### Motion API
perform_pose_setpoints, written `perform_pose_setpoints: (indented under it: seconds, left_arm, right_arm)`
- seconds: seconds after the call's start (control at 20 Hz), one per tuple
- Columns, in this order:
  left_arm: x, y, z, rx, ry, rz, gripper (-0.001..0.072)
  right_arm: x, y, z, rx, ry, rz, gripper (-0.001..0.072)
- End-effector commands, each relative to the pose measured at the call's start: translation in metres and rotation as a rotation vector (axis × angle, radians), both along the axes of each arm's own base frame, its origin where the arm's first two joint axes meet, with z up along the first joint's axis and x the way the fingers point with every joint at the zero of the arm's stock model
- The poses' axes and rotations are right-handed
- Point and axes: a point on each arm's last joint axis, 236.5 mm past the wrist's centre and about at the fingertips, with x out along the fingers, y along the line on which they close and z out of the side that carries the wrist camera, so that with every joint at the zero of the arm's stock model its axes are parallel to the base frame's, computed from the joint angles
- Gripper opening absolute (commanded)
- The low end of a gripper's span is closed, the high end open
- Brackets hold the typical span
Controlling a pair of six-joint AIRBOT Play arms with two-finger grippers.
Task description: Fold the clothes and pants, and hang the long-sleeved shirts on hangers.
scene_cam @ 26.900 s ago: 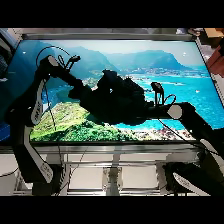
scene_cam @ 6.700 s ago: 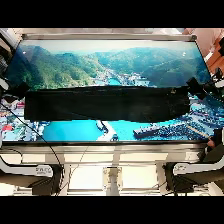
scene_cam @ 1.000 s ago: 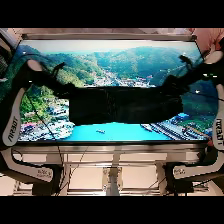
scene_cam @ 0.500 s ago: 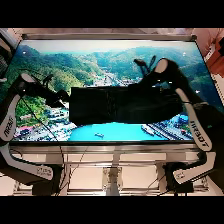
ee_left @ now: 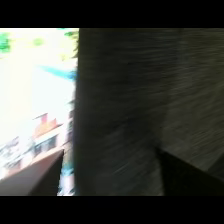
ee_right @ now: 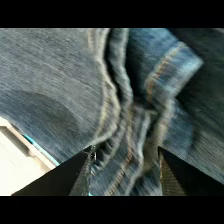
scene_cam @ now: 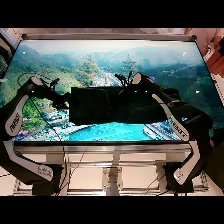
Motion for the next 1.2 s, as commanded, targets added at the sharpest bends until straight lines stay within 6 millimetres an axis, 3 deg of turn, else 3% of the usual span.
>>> perform_pose_setpoints:
  seconds: [0.0, 0.1, 0.15, 0.2, 0.3, 0.4, 0.5, 0.6, 0.7, 0.85, 0.95, 1.05, 1.15]
  left_arm:
    - [0.004, -0.016, -0.006, 0.021, -0.024, -0.035, 0.0451]
    - [0.002, -0.021, -0.005, 0.02, -0.023, -0.05, 0.0171]
    - [0.0, -0.022, -0.003, 0.017, -0.019, -0.057, 0.0037]
    - [-0.002, -0.022, 0.001, 0.015, -0.017, -0.062, 0.0026]
    - [-0.004, -0.012, 0.019, 0.027, -0.038, -0.064, 0.0025]
    - [-0.004, 0.012, 0.046, 0.091, -0.099, -0.06, 0.0024]
    - [-0.011, 0.045, 0.08, 0.194, -0.151, -0.073, 0.0025]
    - [-0.027, 0.076, 0.121, 0.314, -0.158, -0.114, 0.0025]
    - [-0.037, 0.09, 0.164, 0.386, -0.167, -0.145, 0.0025]
    - [-0.025, 0.077, 0.226, 0.411, -0.292, -0.128, 0.0025]
    - [-0.013, 0.053, 0.254, 0.415, -0.386, -0.17, 0.0025]
    - [-0.009, 0.019, 0.264, 0.401, -0.433, -0.237, 0.0025]
    - [-0.008, -0.018, 0.261, 0.381, -0.445, -0.326, 0.0025]
  right_arm:
    - [0.005, 0.013, -0.004, 0.04, -0.002, -0.03, 0.0333]
    - [0.003, 0.017, -0.008, 0.038, 0.001, -0.027, 0.032]
    - [0.001, 0.018, -0.013, 0.031, 0.011, -0.022, 0.0258]
    - [-0.001, 0.019, -0.018, 0.028, 0.021, -0.021, 0.0172]
    - [-0.002, 0.018, -0.024, 0.017, 0.042, -0.038, 0.0166]
    - [-0.002, 0.015, -0.022, 0.02, 0.056, -0.039, 0.0169]
    - [-0.008, 0.012, -0.008, 0.031, 0.09, -0.005, 0.0181]
    - [-0.014, 0.009, 0.016, 0.039, 0.112, 0.064, 0.0289]
    - [-0.014, 0.006, 0.046, 0.045, 0.103, 0.129, 0.0291]
    - [-0.002, -0.005, 0.096, 0.064, 0.042, 0.184, 0.029]
    - [0.01, -0.015, 0.126, 0.075, -0.015, 0.194, 0.029]
    - [0.022, -0.029, 0.147, 0.083, -0.063, 0.172, 0.029]
    - [0.03, -0.049, 0.156, 0.084, -0.077, 0.132, 0.029]
